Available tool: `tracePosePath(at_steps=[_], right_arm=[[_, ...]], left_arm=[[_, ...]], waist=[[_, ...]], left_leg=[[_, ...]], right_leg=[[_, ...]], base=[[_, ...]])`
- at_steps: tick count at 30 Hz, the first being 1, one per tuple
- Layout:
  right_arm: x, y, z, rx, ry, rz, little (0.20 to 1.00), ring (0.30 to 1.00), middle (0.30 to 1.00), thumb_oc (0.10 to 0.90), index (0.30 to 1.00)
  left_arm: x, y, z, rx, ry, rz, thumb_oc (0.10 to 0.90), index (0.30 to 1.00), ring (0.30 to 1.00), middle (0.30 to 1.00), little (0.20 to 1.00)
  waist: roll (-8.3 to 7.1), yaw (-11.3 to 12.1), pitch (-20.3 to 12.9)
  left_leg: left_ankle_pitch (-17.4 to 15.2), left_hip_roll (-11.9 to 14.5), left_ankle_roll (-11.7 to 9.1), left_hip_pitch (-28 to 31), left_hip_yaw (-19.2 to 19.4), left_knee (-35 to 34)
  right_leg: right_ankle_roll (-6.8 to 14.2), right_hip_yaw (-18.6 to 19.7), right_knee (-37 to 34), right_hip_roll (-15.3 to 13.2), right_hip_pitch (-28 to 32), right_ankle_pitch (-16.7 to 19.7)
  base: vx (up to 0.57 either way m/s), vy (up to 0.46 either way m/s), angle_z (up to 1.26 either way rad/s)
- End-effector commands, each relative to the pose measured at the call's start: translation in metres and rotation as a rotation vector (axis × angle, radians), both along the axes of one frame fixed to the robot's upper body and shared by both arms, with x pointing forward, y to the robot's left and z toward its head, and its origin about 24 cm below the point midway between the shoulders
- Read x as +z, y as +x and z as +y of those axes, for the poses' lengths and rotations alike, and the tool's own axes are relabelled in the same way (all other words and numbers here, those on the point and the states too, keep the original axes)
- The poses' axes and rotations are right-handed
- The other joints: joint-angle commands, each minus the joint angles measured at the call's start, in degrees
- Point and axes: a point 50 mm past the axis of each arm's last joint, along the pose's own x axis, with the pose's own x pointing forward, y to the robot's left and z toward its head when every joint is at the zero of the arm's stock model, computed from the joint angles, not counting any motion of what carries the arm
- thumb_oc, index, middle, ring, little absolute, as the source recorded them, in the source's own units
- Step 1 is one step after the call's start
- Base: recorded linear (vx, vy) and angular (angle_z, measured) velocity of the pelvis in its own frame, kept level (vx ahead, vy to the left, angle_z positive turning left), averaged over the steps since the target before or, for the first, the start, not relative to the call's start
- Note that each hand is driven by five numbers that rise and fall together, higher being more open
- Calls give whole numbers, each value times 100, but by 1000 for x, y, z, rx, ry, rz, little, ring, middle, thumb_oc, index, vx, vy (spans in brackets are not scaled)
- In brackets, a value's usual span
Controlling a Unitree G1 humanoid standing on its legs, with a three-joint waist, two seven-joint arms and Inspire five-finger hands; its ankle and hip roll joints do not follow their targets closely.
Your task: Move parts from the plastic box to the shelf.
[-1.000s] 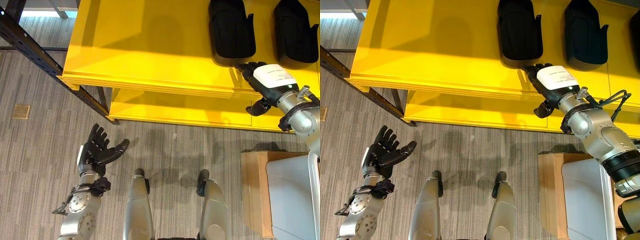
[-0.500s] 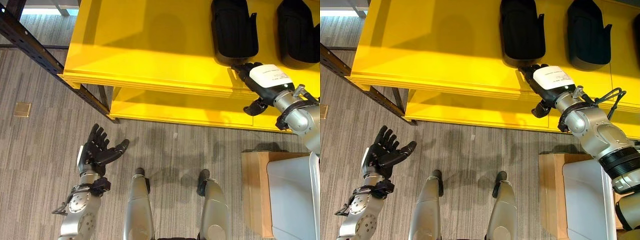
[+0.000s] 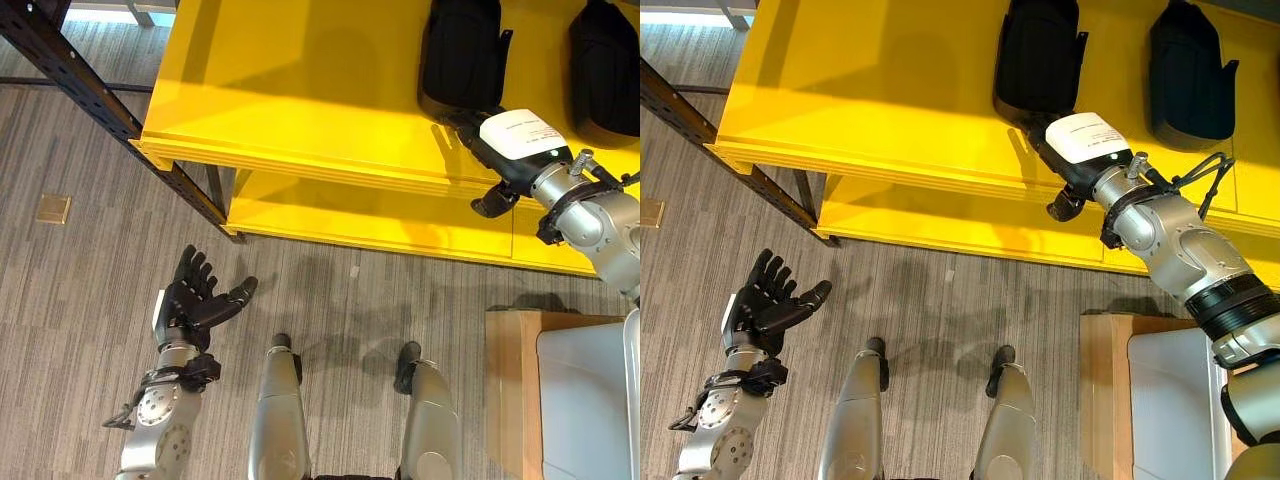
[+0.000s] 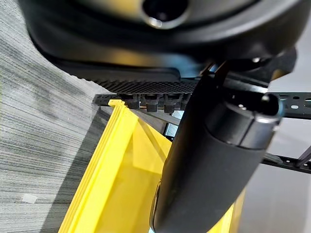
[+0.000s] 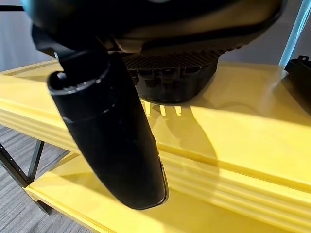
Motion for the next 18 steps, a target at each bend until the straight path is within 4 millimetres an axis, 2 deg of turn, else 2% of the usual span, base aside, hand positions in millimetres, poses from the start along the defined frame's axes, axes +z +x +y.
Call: tracePosePath(at_steps=[1,8,18], right_arm=[[69,-4,11,48,65,-226,1000,1000,1000,900,1000],[65,-5,9,46,73,-218,1000,1000,1000,900,1000],[53,-7,-4,8,83,-193,1000,1000,1000,900,1000]], left_arm=[[43,-1,9,-12,69,-211,900,1000,1000,1000,1000],[42,-2,11,-6,67,-204,900,1000,1000,1000,1000],[39,-2,11,-2,68,-192,900,1000,1000,1000,1000]], waist=[[-40,67,-184],[-42,65,-182],[-54,11,-186]], left_leg=[[421,91,108,42,-59,-430],[420,87,120,40,-63,-439],[420,101,121,30,-46,-428]], right_leg=[[-195,136,375,12,155,-371],[-198,150,378,22,156,-375],[-197,173,377,30,130,-371]], base=[[0,0,0],[0,0,0],[0,0,0]])
